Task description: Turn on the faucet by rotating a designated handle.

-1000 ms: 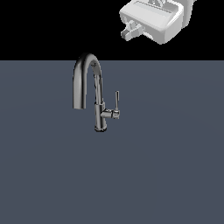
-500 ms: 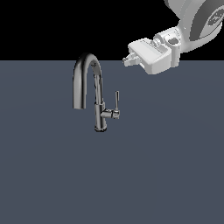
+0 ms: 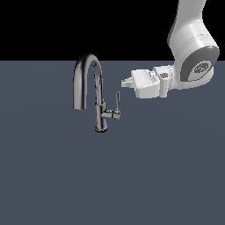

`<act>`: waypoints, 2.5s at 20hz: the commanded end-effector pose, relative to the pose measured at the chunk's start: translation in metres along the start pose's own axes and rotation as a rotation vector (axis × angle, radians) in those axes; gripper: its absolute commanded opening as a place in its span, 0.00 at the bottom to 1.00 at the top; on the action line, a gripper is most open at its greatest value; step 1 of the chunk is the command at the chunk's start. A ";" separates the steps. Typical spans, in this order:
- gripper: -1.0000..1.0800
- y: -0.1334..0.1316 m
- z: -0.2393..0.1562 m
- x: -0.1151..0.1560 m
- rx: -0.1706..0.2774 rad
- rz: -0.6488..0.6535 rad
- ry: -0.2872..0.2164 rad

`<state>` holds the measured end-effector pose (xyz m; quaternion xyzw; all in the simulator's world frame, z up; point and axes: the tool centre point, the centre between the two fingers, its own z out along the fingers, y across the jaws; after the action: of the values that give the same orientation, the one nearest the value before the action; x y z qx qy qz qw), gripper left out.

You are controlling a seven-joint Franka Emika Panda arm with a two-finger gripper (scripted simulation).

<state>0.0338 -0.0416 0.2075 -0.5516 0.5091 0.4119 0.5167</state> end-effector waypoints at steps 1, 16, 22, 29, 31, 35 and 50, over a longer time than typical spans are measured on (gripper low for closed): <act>0.00 0.000 0.005 0.014 0.041 0.045 -0.036; 0.00 0.003 0.021 0.044 0.131 0.145 -0.117; 0.00 0.005 0.021 0.043 0.130 0.144 -0.116; 0.00 0.026 0.023 0.037 0.130 0.144 -0.116; 0.00 0.033 0.024 0.036 0.130 0.144 -0.116; 0.00 0.045 0.025 0.032 0.130 0.144 -0.116; 0.00 0.091 0.030 0.046 0.137 0.143 -0.112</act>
<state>-0.0339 -0.0205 0.1573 -0.4574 0.5424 0.4313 0.5573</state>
